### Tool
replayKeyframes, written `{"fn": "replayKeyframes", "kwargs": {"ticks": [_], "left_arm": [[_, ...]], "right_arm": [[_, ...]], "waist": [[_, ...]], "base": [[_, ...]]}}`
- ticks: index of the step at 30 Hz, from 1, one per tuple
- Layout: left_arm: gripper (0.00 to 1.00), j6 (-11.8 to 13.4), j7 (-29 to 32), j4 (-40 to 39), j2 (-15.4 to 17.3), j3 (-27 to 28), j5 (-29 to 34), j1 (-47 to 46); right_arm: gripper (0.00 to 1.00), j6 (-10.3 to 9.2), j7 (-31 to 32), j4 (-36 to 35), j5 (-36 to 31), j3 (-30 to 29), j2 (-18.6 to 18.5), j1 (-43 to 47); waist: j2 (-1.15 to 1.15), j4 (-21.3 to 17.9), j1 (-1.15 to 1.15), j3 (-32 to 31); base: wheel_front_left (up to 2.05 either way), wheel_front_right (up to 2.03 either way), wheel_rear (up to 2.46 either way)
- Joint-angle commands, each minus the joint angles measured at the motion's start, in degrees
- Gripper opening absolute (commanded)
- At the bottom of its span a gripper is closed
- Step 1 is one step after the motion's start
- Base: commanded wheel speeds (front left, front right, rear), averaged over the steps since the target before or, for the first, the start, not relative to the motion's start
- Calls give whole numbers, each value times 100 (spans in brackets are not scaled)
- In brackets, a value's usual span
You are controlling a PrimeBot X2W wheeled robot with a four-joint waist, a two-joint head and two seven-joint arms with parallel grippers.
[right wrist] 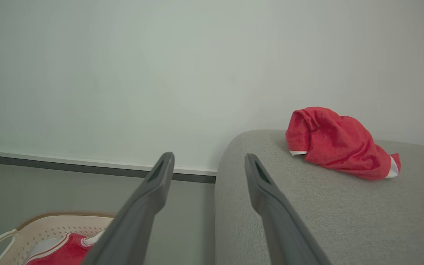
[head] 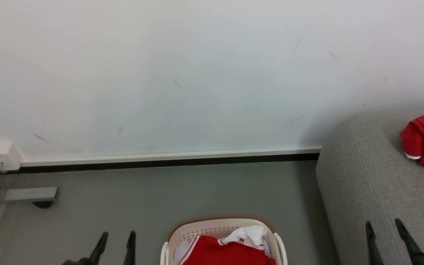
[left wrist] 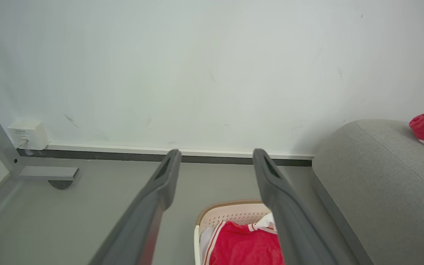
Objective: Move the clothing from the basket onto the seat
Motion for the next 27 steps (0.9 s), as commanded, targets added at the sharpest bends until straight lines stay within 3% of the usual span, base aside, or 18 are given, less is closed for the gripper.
{"fn": "replayKeyframes", "kwargs": {"ticks": [1,7,16,27], "left_arm": [[100,-9,-3,9,-15,42,65,51],[100,-341,-3,116,-339,662,443,368],[100,-770,-3,248,-691,1192,885,389],[100,-1002,-3,287,-874,1501,1130,348]], "right_arm": [[100,-14,3,-28,54,30,-6,38],[100,-14,3,-64,295,433,-5,260],[100,-14,3,-74,361,568,-4,201],[100,-14,3,-84,391,603,-3,188]], "waist": [[0,11,2,-27],[0,-29,2,-130],[0,7,2,-186],[0,-76,2,-122]], "base": [[0,0,0],[0,0,0],[0,0,0],[0,0,0]]}}
